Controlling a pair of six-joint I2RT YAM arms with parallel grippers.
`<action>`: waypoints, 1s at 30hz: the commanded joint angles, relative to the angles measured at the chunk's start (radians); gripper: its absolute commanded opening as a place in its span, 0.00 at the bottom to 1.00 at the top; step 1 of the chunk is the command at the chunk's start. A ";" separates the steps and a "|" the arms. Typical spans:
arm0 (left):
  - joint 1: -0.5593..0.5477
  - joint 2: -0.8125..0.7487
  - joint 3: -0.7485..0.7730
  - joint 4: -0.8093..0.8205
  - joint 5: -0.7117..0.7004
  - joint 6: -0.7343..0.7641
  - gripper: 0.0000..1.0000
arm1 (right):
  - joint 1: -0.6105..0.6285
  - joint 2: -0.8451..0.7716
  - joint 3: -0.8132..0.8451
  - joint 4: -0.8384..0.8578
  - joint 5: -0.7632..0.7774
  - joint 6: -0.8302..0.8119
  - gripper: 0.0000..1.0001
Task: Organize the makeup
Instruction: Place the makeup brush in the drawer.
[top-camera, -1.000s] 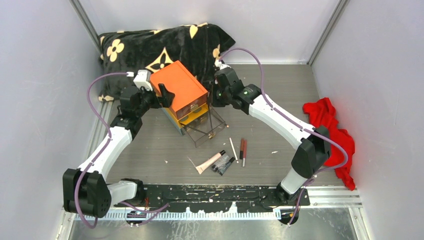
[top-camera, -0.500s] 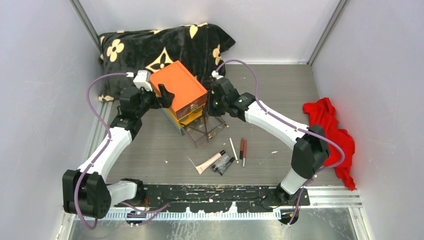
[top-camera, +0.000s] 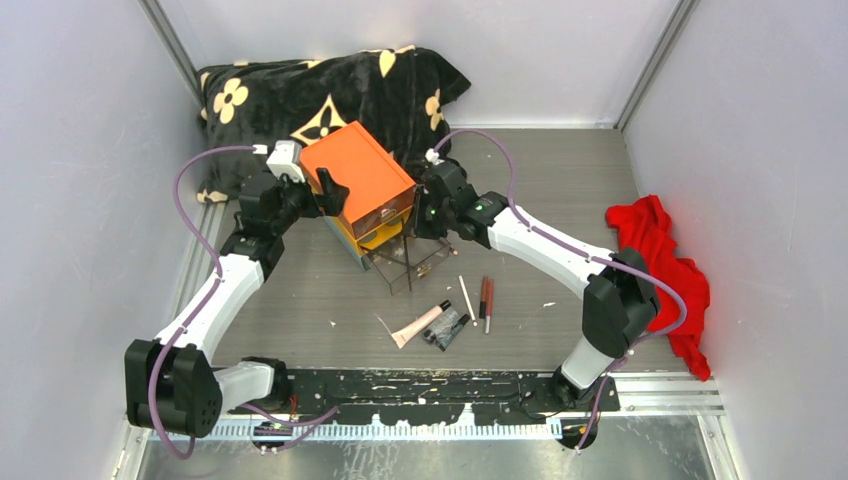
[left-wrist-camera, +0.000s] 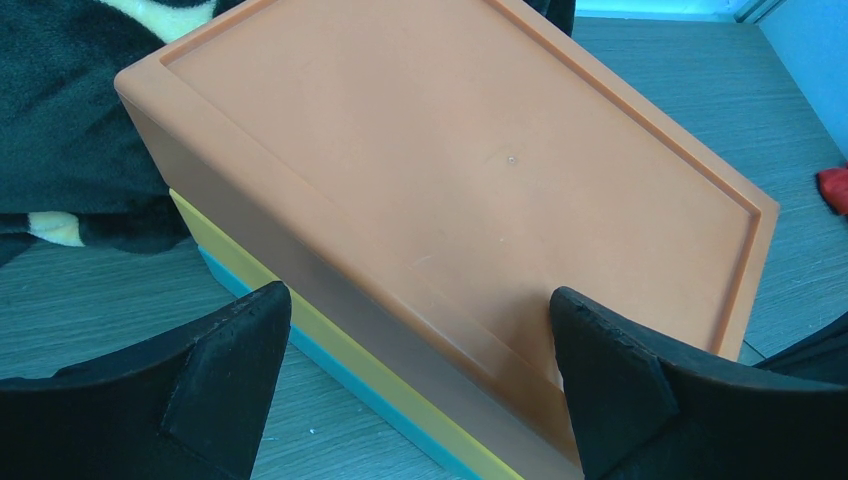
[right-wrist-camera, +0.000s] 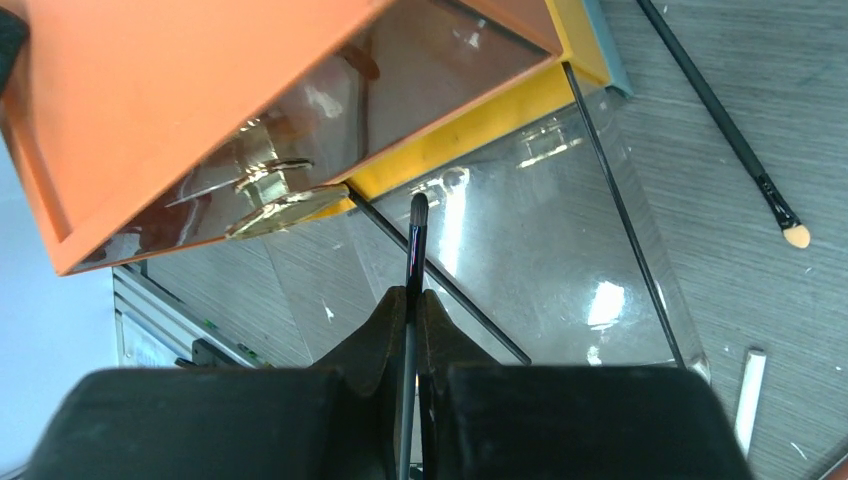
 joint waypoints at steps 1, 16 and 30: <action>-0.003 -0.012 -0.023 -0.049 -0.013 0.034 1.00 | 0.005 -0.037 -0.013 0.064 -0.003 0.039 0.01; -0.003 -0.070 -0.023 -0.091 -0.019 0.055 1.00 | 0.006 0.078 0.015 0.149 0.051 0.075 0.01; -0.004 -0.059 -0.015 -0.097 -0.011 0.058 1.00 | 0.003 0.143 0.088 0.170 0.078 0.063 0.33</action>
